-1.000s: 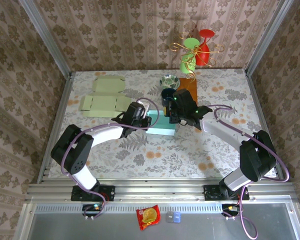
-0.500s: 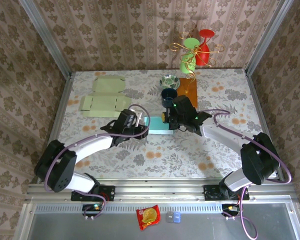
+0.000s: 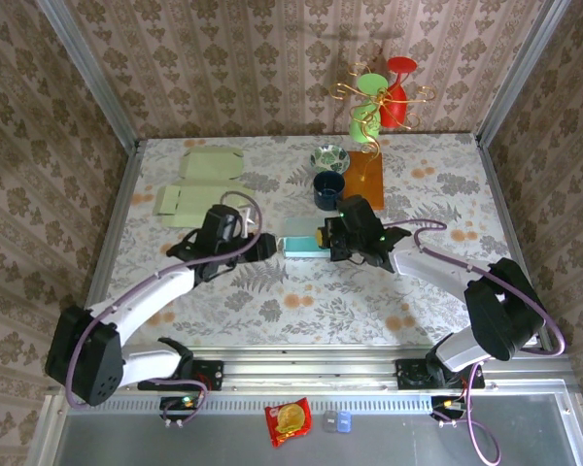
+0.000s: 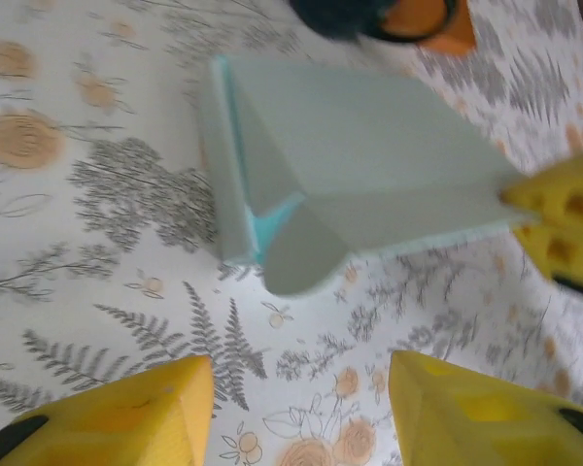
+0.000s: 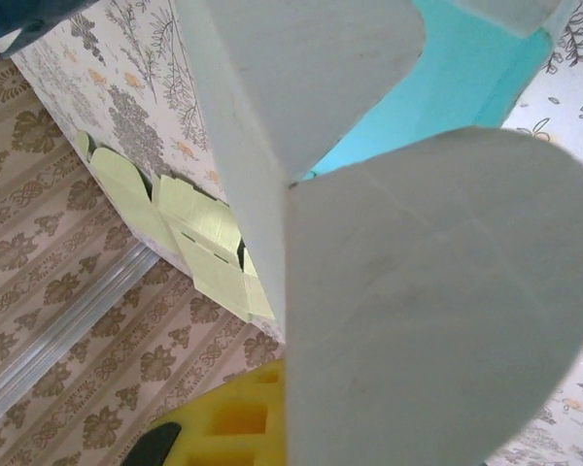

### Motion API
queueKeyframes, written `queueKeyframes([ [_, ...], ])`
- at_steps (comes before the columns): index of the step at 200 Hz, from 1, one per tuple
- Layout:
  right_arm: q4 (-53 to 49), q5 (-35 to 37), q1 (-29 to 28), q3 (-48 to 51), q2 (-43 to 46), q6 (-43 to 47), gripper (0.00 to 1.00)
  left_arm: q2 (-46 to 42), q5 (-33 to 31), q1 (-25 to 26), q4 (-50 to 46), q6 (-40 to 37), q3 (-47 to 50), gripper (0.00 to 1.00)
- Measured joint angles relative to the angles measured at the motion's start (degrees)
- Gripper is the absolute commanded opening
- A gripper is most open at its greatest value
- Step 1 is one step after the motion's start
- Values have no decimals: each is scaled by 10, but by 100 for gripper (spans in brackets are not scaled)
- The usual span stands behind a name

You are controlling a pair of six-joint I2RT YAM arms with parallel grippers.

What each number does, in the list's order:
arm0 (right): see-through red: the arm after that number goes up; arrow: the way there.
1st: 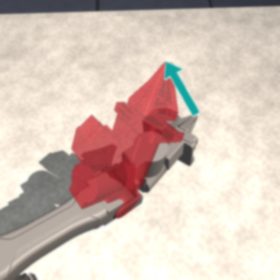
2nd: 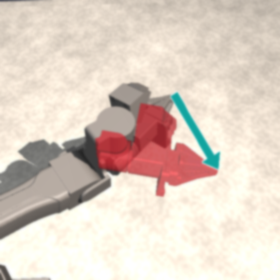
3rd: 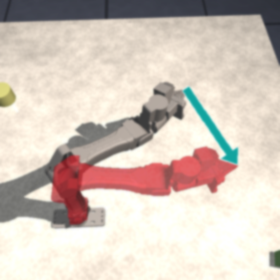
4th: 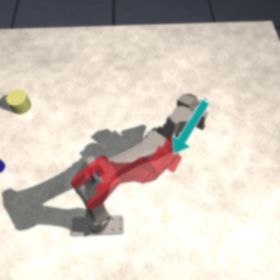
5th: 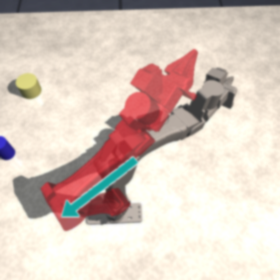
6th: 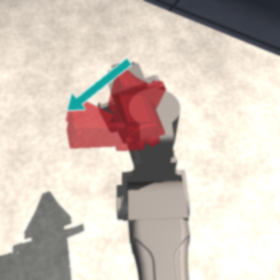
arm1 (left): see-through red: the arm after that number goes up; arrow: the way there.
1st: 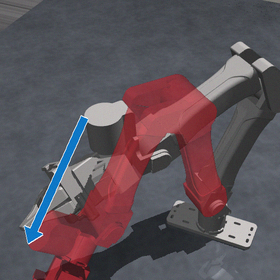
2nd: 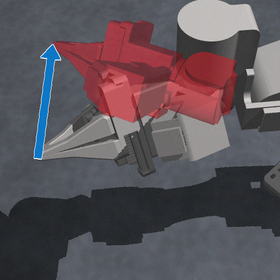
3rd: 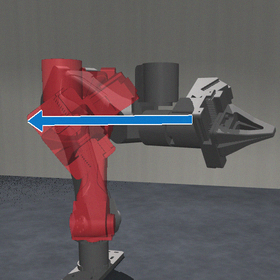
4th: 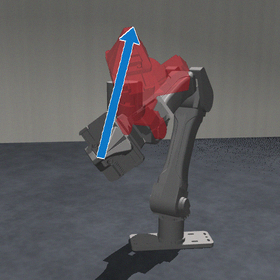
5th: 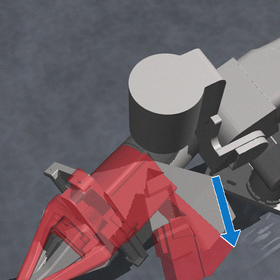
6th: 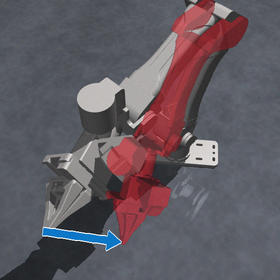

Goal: Fold the paper box

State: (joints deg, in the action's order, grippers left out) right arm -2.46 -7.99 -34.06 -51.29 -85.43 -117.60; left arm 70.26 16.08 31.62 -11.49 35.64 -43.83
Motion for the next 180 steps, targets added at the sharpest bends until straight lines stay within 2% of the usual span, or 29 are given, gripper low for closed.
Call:
queueKeyframes([
  [24, 11, -3, 0, 13, 0, 5, 0, 53, 25, -36, -12, 35, -58, 50],
  [54, 24, -6, 0, 27, 2, 7, 0, 130, 62, -43, -23, 48, -116, 49],
  [83, 25, -11, 0, 33, 4, 12, 8, 189, 81, -43, -34, 47, -146, 48],
  [125, 18, -13, 0, 47, 18, 28, 15, 260, 91, -42, -38, 31, -193, 48],
  [156, 8, -15, 0, 58, 19, 40, 26, 299, 99, -34, -36, 22, -208, 47],
  [180, 1, -18, 4, 60, 19, 54, 39, 316, 101, -25, -36, 16, -208, 47],
])
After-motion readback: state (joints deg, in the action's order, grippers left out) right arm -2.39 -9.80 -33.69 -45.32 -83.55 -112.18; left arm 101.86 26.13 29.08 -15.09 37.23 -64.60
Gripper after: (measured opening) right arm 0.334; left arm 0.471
